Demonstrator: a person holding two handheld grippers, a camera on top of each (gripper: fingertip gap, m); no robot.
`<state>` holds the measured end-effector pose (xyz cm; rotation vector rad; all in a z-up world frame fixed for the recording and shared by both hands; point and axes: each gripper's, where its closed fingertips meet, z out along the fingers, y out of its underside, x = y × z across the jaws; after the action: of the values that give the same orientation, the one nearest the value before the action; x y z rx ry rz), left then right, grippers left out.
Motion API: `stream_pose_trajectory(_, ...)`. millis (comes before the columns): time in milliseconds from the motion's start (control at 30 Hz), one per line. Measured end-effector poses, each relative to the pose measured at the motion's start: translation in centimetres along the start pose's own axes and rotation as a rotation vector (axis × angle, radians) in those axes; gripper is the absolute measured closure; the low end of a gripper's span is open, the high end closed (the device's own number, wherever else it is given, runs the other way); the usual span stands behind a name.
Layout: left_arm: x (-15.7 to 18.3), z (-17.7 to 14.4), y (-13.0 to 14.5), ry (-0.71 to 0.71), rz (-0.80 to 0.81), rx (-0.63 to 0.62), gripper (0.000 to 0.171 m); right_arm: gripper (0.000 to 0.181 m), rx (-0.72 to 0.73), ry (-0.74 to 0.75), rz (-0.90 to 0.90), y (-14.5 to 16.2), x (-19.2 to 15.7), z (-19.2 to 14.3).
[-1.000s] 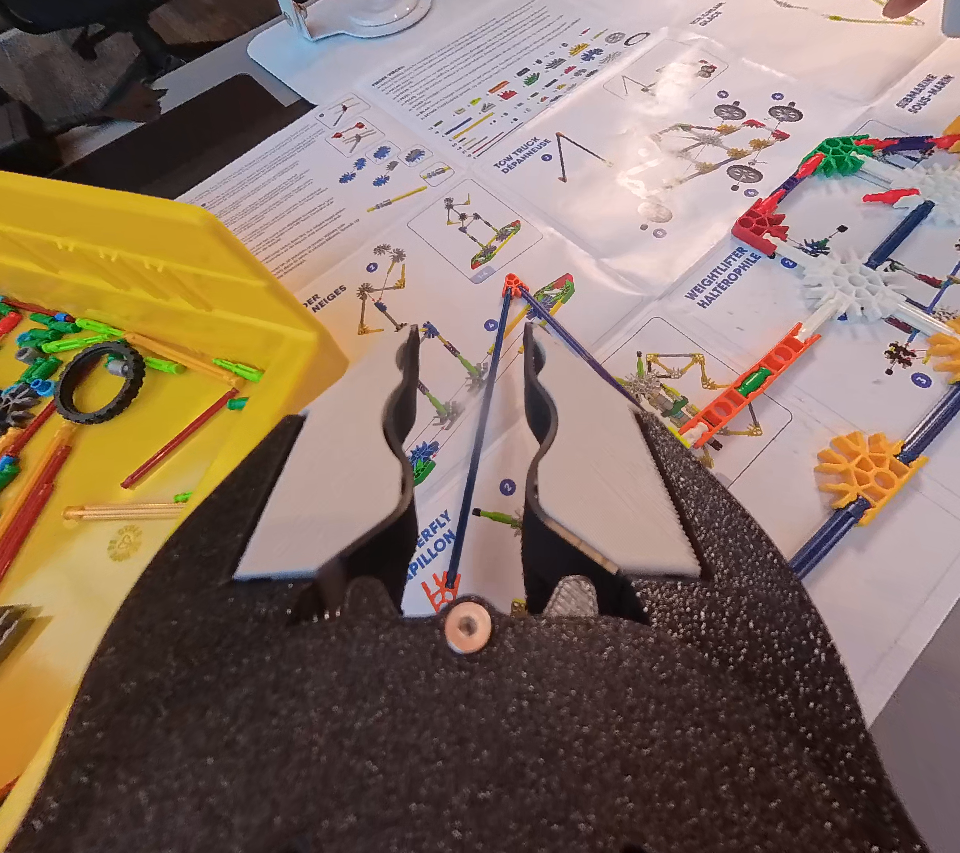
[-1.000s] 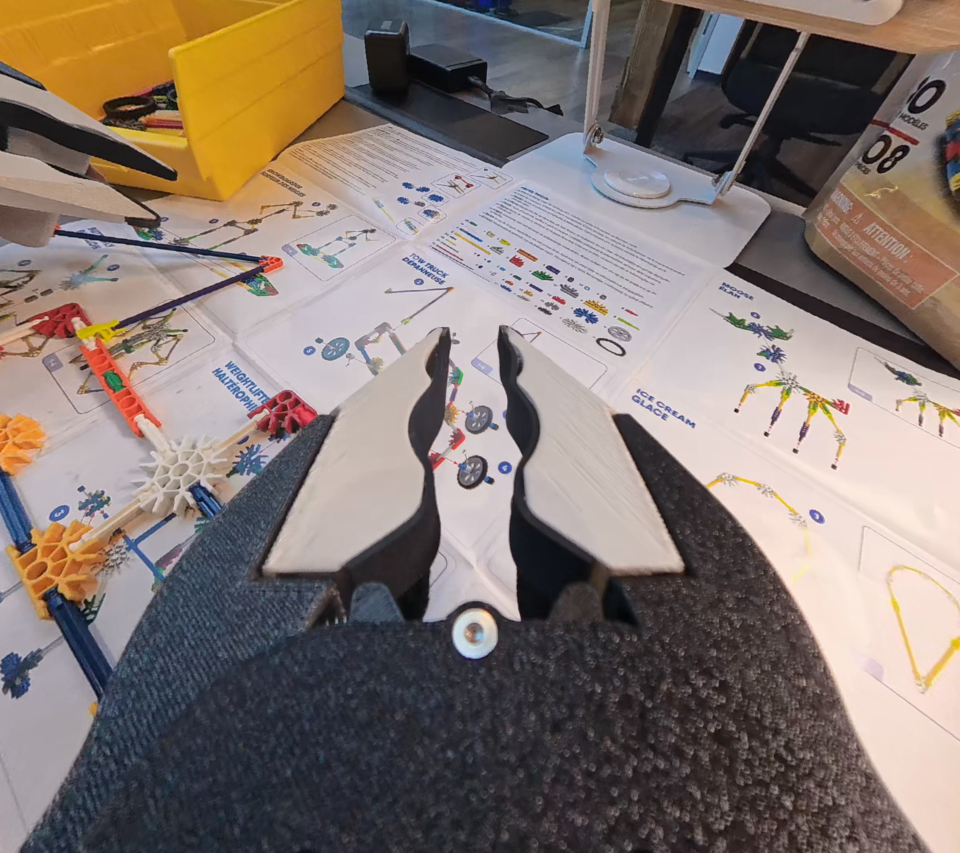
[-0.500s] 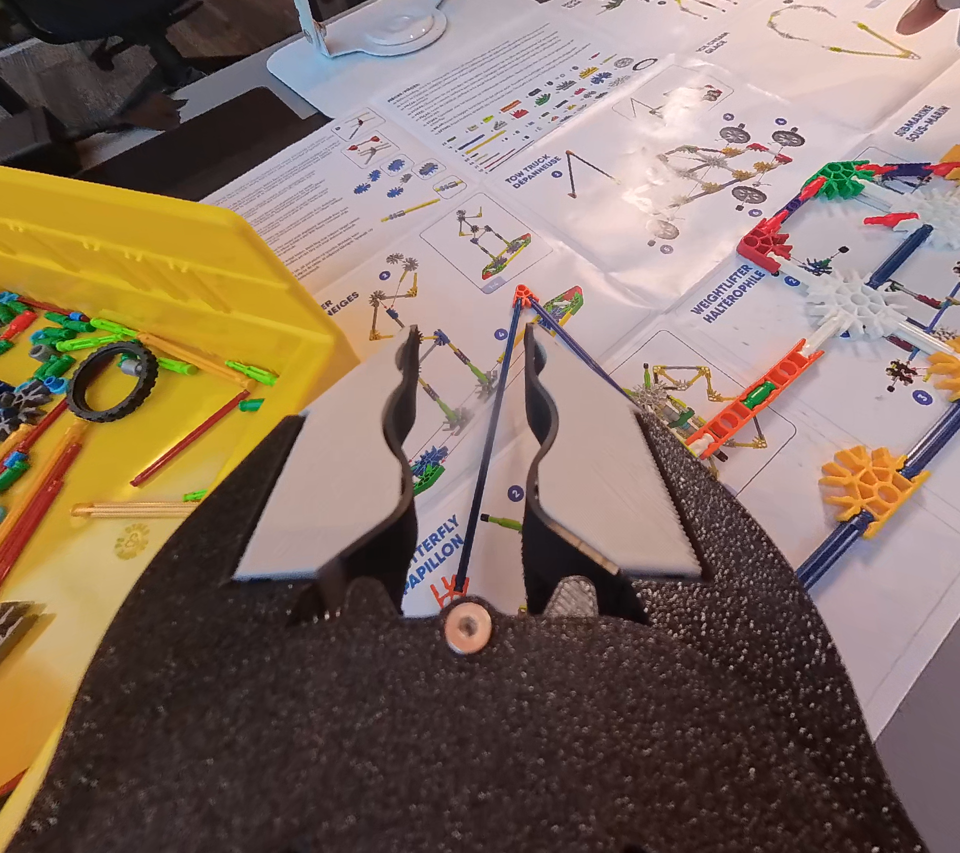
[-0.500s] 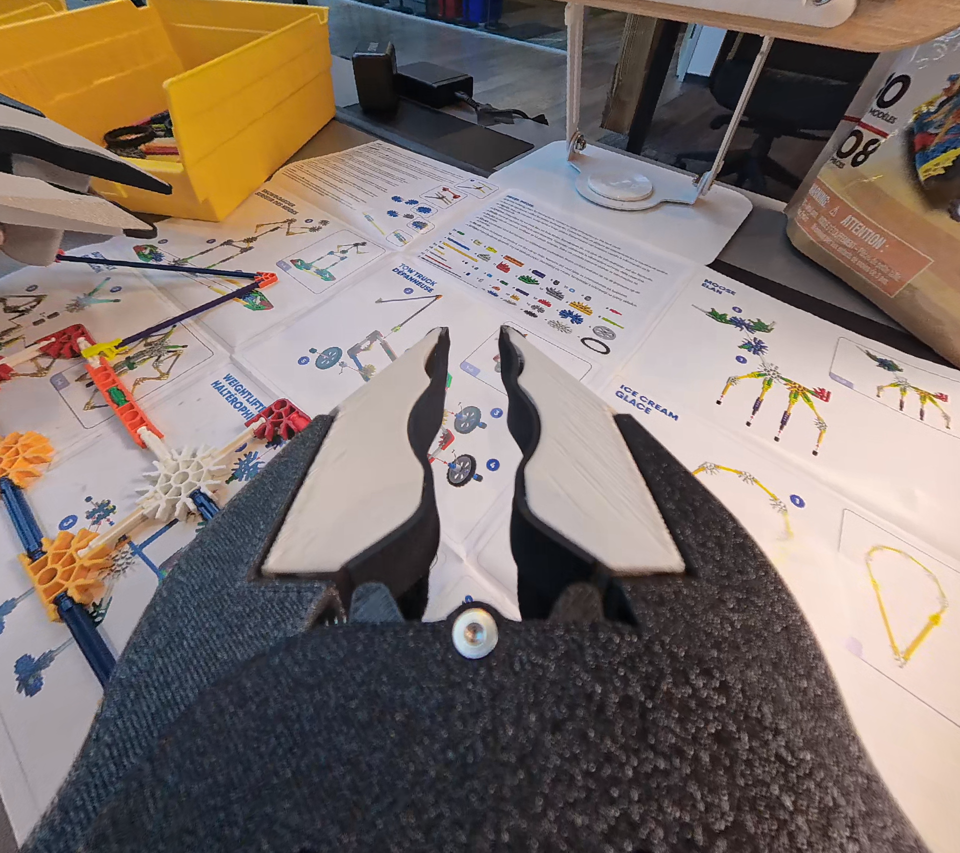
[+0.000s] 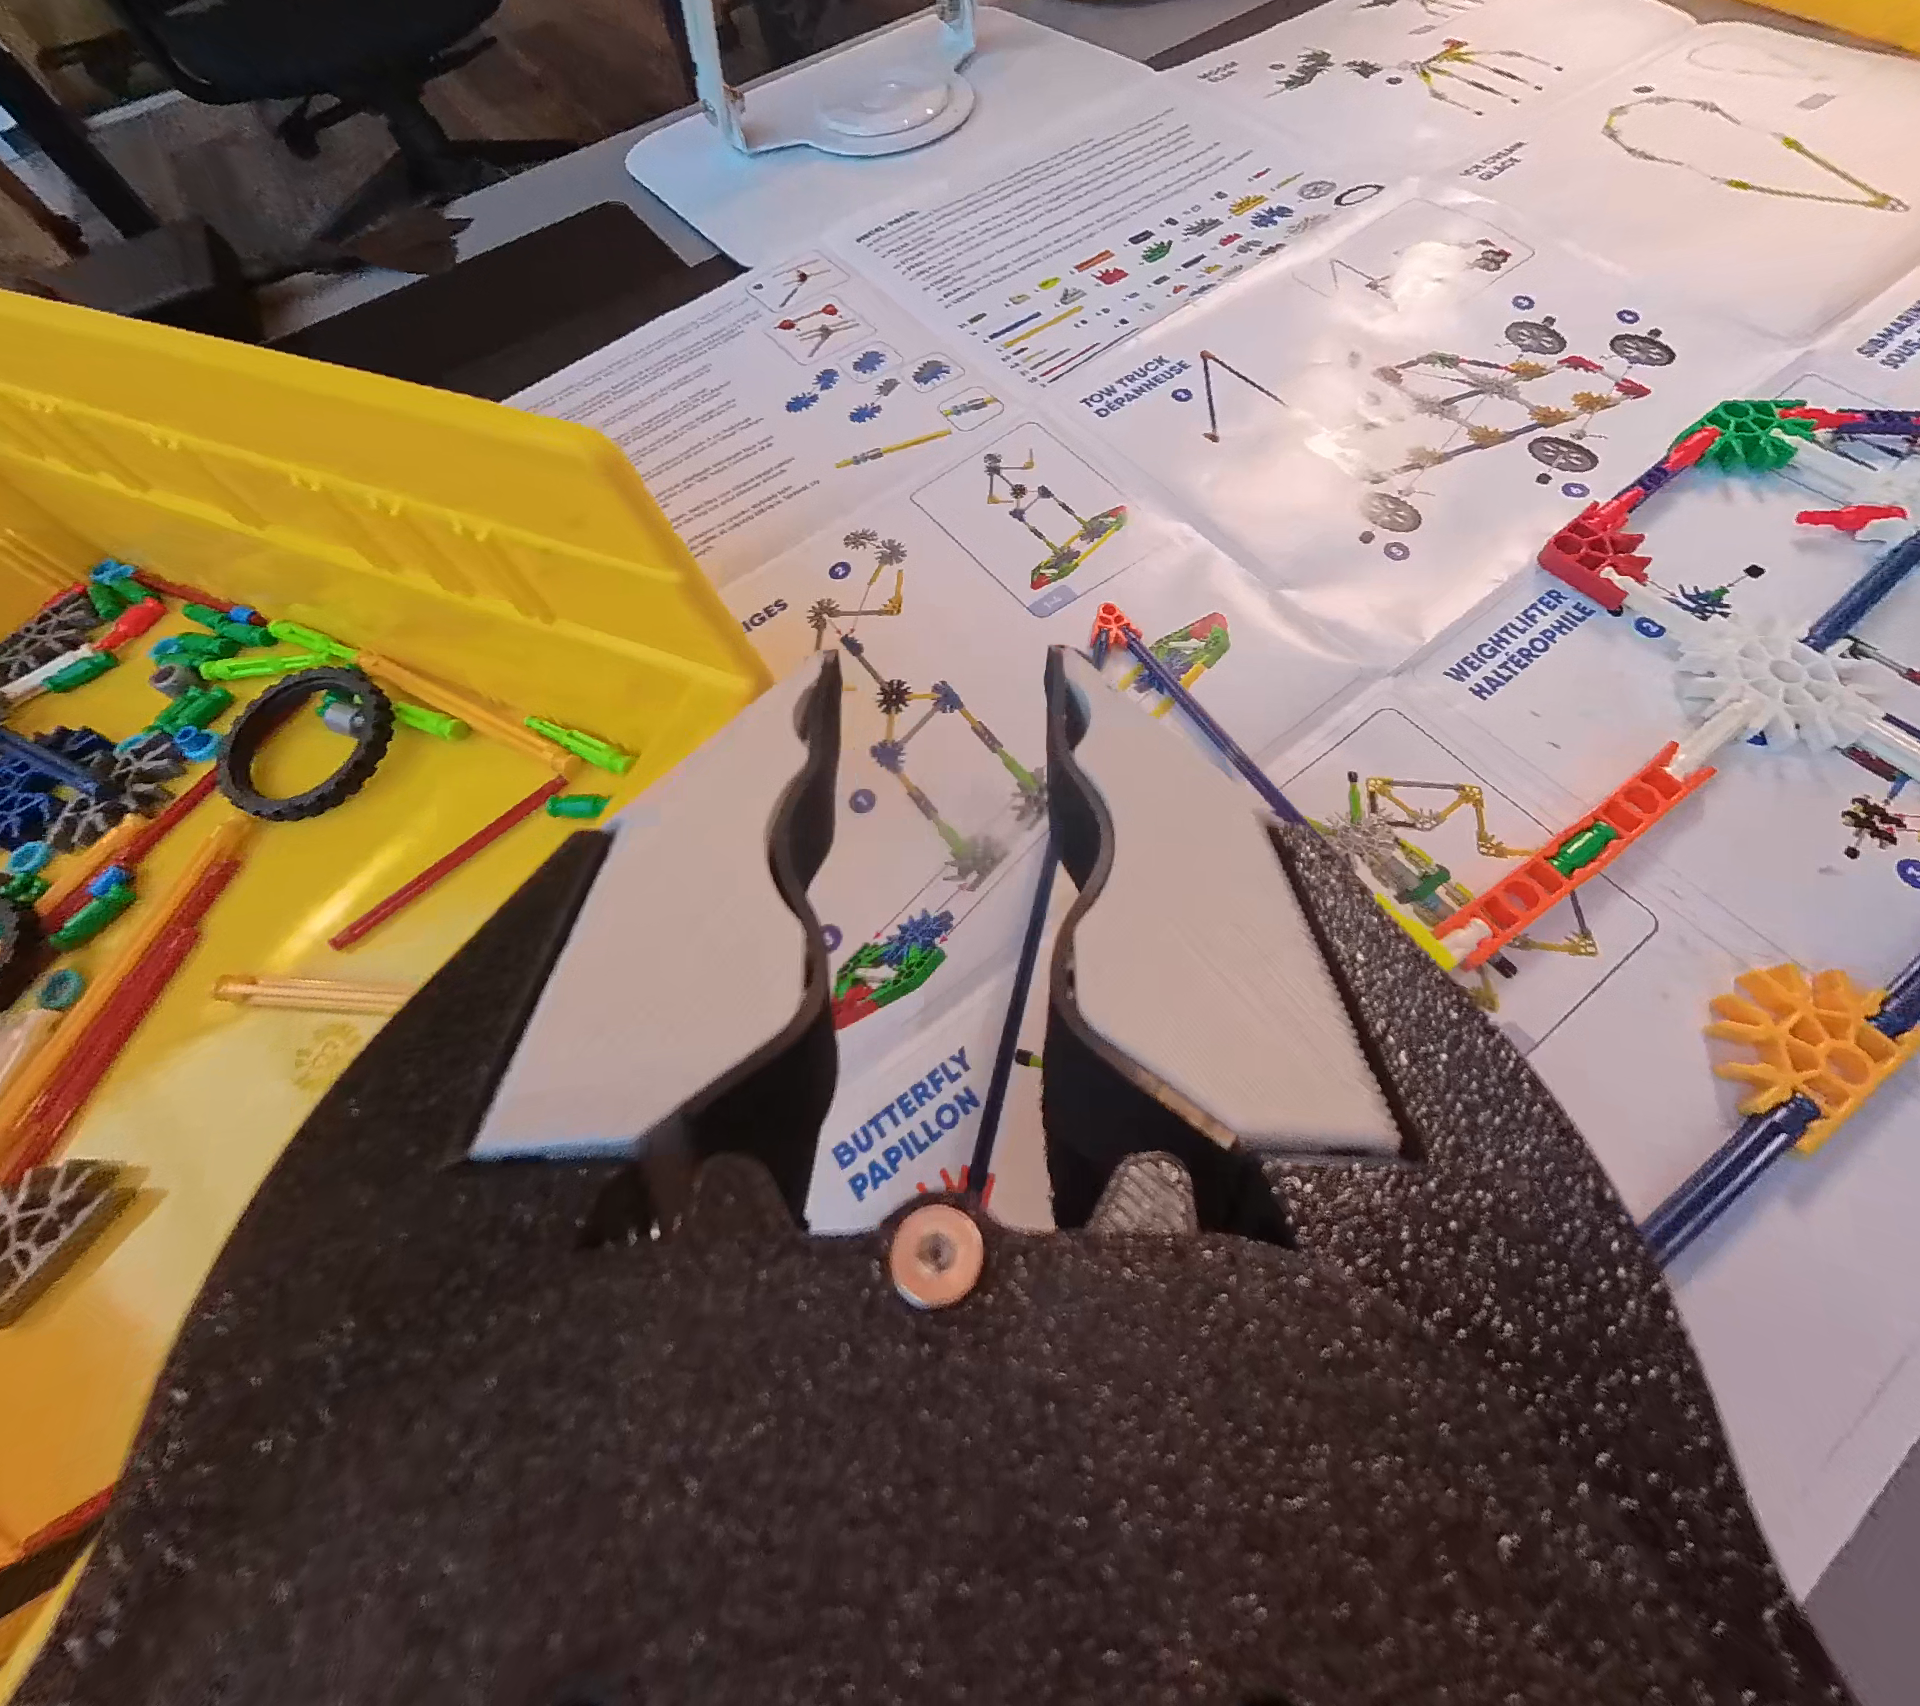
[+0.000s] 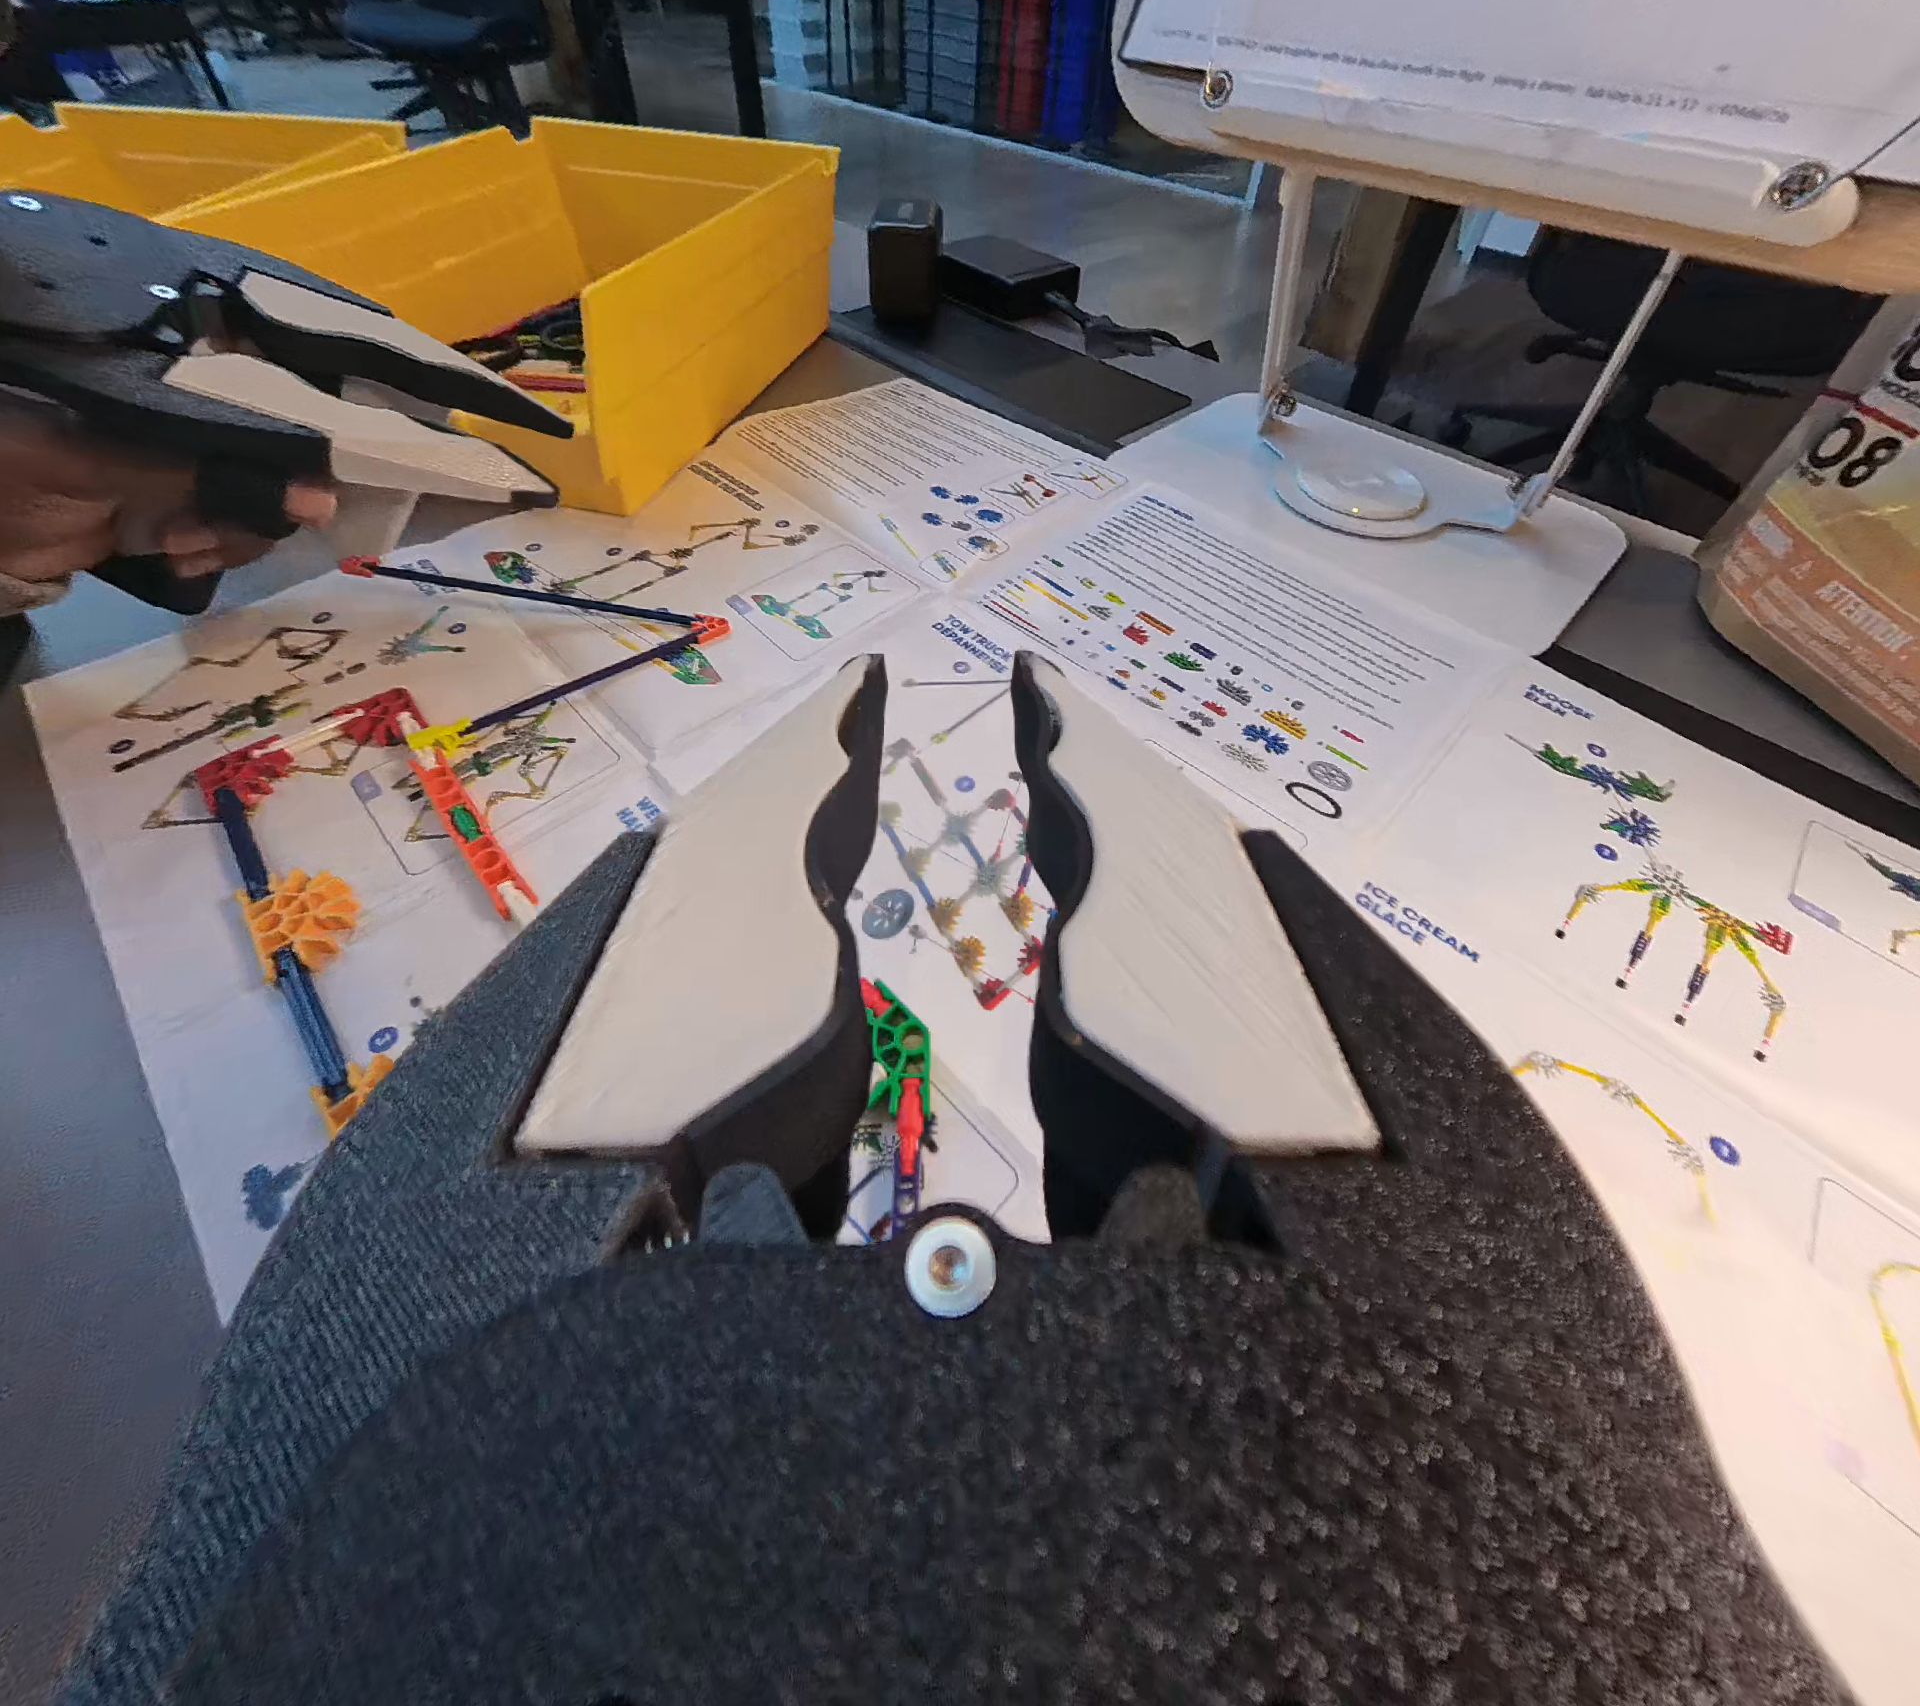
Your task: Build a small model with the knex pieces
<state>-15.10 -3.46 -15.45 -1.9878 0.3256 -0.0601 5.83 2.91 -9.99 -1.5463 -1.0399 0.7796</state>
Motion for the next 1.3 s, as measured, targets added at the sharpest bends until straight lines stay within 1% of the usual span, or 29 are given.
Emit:
stream_pose_trajectory(67,-0.6,-0.2,-0.3,-0.029,-0.011,0.009,0.135,0.158,0.022,0.022,-0.036,-1.3,0.6,-1.0)
stream_pose_trajectory(133,-1.1,-0.6,-0.6,-0.057,-0.018,0.018,0.135,0.159,0.083,0.098,-0.059,-3.6,3.4,-3.4)
stream_pose_trajectory(167,-1.4,-0.8,-0.8,-0.07,-0.022,0.025,0.135,0.161,0.122,0.161,-0.061,-5.0,5.7,-5.2)
stream_pose_trajectory(233,-1.8,-1.4,-1.1,-0.094,-0.027,0.037,0.135,0.164,0.159,0.32,-0.049,-7.1,11.8,-9.7)
stream_pose_trajectory(267,-2.1,-1.6,-1.2,-0.107,-0.029,0.043,0.135,0.166,0.151,0.394,-0.04,-7.6,15.1,-12.1)
stream_pose_trajectory(300,-2.4,-1.9,-1.2,-0.119,-0.035,0.047,0.136,0.167,0.111,0.46,-0.035,-7.5,18.5,-14.1)
stream_pose_trajectory(367,-2.8,-2.2,-1.1,-0.133,-0.056,0.053,0.136,0.167,-0.048,0.554,-0.016,-5.5,25.1,-16.7)
stream_pose_trajectory(400,-2.9,-2.3,-1.0,-0.136,-0.065,0.055,0.137,0.166,-0.14,0.564,0.005,-4.0,27.8,-17.2)
stream_pose_trajectory(433,-3.0,-2.3,-0.9,-0.139,-0.067,0.056,0.137,0.162,-0.238,0.548,0.028,-2.2,30.1,-17.4)
stream_pose_trajectory(500,-3.2,-2.4,-0.8,-0.15,-0.057,0.055,0.137,0.161,-0.431,0.518,0.07,1.9,33.6,-17.3)
stream_pose_trajectory(567,-3.3,-2.5,-1.0,-0.168,-0.04,0.058,0.137,0.158,-0.601,0.431,0.128,5.9,34.8,-16.8)
stream_pose_trajectory(633,-3.3,-2.5,-1.1,-0.188,-0.025,0.063,0.137,0.159,-0.71,0.368,0.156,8.6,35.2,-16.2)
stream_pose_trajectory(767,-3.3,-2.3,-1.0,-0.235,0.055,0.051,0.137,0.165,-0.884,0.243,0.175,12.6,34.1,-15.3)
stream_pose_trajectory(867,-3.7,-2.3,-1.0,-0.269,0.123,0.038,0.137,0.165,-0.986,0.158,0.144,14.5,32.9,-15.3)
stream_pose_trajectory(933,-3.9,-2.2,-0.9,-0.278,0.136,0.033,0.137,0.165,-1.0,0.14,0.125,15.0,32.7,-15.2)
stream_pose_trajectory(1100,-4.4,-1.8,-0.3,-0.297,0.115,0.0,0.137,0.164,-0.944,0.088,0.139,15.0,32.2,-14.3)
stream_pose_trajectory(1300,-4.6,-1.4,0.3,-0.33,0.141,-0.054,0.137,0.164,-0.918,0.045,0.105,14.9,31.7,-13.9)
